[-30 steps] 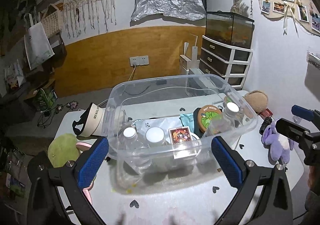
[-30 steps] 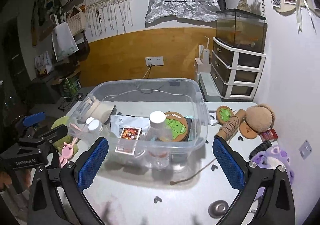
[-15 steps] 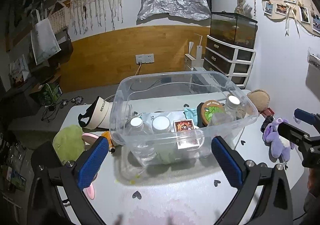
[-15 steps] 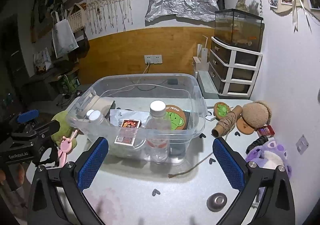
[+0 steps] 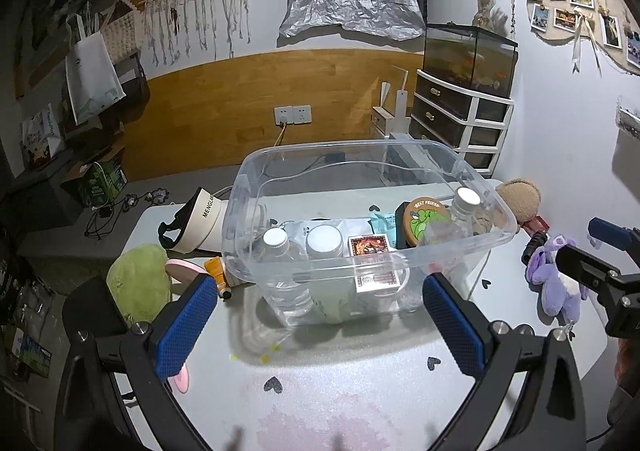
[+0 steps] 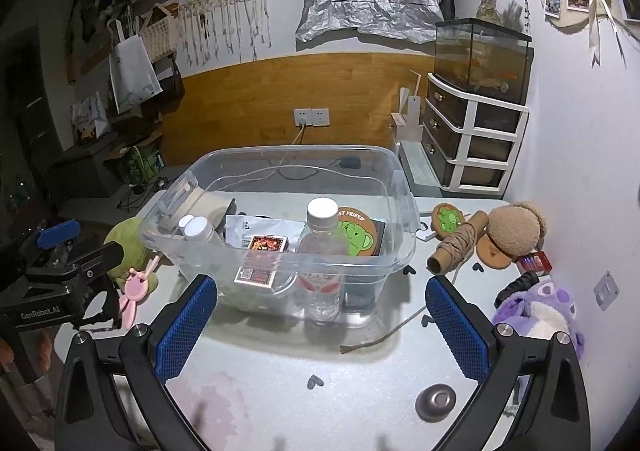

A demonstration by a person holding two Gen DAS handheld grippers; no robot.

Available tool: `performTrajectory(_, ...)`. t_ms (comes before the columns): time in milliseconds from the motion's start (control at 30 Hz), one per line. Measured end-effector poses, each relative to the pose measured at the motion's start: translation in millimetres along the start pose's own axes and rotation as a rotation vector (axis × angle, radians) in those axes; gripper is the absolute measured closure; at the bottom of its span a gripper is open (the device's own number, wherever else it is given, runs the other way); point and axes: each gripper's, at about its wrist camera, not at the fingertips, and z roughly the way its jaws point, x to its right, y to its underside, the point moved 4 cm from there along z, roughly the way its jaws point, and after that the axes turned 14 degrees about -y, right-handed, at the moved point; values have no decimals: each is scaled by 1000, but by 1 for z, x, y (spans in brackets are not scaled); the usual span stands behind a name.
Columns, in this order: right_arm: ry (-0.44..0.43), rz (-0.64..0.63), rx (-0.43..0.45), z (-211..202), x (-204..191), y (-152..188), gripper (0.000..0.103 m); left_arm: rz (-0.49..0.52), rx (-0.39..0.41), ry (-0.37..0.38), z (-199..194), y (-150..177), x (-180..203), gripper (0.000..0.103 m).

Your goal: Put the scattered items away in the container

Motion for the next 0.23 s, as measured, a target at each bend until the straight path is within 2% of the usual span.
performTrajectory(233,-5,8,-4,2,1,0,0,11,8,-11,-1,-4,0,0)
